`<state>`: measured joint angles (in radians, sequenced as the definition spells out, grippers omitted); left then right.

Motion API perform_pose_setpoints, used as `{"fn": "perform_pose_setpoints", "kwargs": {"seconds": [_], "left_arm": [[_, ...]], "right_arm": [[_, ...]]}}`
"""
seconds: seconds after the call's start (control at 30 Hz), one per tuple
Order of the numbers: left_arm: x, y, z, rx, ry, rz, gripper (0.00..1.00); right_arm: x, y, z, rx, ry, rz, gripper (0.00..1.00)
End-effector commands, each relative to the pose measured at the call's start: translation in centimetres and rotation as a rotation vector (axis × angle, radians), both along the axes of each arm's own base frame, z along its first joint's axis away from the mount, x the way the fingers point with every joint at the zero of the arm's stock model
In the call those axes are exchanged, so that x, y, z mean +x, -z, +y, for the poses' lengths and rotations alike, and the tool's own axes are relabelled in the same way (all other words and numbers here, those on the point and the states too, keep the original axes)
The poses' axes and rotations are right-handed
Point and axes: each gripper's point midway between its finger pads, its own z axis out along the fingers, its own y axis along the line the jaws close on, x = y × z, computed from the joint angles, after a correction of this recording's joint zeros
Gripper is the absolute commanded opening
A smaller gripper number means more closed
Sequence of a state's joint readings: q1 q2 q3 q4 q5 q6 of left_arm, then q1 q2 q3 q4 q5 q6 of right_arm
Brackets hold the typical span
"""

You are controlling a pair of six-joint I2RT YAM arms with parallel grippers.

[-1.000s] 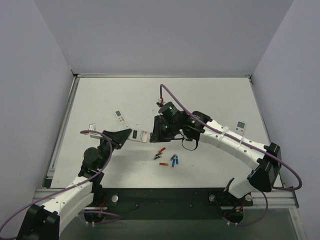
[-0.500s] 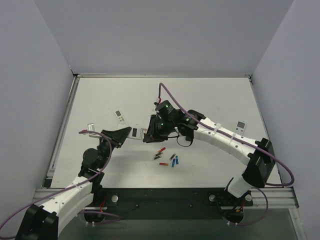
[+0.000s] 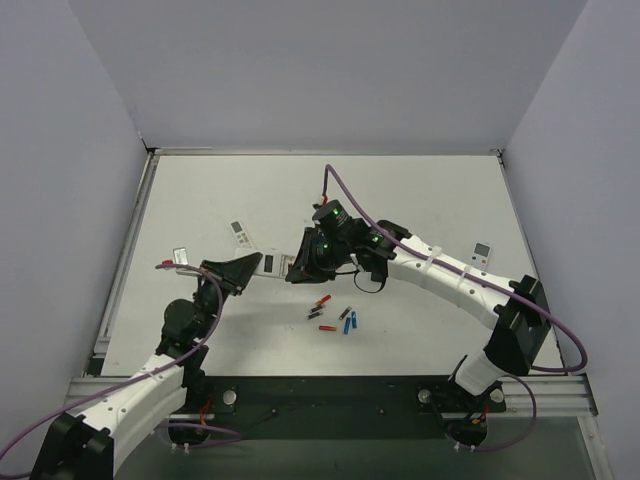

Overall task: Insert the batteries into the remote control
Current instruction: Load the battery into the remote control.

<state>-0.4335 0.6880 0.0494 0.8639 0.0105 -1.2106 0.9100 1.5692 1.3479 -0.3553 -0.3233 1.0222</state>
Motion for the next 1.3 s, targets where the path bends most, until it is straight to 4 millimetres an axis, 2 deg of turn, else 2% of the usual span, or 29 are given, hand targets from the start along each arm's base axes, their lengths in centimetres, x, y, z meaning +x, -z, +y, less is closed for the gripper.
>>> {"fn": "perform_pose_setpoints", "kwargs": {"seconds": [0.0, 0.57, 0.93, 1.27], "left_arm": [[-0.2, -3.7, 0.4, -0.054, -0.023, -0.095, 0.0], [-0.5, -3.8, -0.3, -0.085, 0.007, -0.05, 0.0], [-0.8, -4.0, -0.7, -0.104, 0.033, -0.03, 0.0], [-0.8, -4.2, -0.8, -0.111, 0.036, -0.018, 0.0]], "right_arm": [[0.1, 1.4, -0.1, -0.018, 0.029, 0.046, 0.0], [1.6, 2.1, -0.7, -0.051, 0.061, 0.023, 0.0], [1.9, 2.8, -1.5, -0.079, 0.05, 0.031, 0.0], [1.8, 3.3, -1.3, -0.088, 0.018, 0.038, 0.0]]}}
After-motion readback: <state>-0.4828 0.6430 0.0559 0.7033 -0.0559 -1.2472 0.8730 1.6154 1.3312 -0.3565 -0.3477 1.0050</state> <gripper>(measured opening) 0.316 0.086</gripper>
